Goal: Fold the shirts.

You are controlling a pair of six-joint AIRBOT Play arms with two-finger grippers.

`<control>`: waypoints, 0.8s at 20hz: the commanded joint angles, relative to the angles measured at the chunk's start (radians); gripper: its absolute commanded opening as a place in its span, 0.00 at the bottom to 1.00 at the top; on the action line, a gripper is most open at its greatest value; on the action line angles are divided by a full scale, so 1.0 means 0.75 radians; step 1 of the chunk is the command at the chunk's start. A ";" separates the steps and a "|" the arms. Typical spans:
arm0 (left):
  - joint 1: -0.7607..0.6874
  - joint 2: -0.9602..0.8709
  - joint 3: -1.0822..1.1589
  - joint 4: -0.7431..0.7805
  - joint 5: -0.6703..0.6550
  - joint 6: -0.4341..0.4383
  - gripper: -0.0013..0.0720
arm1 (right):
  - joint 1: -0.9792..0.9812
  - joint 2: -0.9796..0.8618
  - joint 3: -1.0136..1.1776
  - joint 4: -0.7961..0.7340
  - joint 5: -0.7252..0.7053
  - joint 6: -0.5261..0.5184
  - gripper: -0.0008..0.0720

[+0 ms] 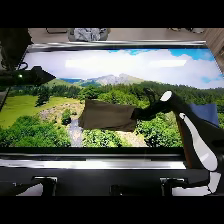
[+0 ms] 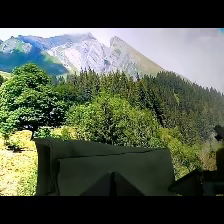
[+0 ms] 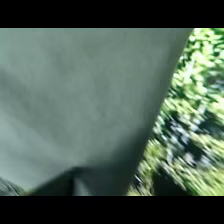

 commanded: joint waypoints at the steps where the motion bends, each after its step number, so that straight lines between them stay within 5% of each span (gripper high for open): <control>1: -0.057 0.001 -0.008 -0.002 0.000 0.002 0.05 | 0.004 -0.062 -0.041 0.240 -0.084 -0.060 0.13; 5: -0.078 0.001 -0.008 -0.002 -0.001 0.002 0.05 | -0.118 0.055 0.064 0.386 0.026 -0.339 0.07; 16: -0.078 -0.004 -0.011 -0.001 0.005 0.063 0.05 | -0.972 0.496 0.535 0.107 0.504 -0.118 0.07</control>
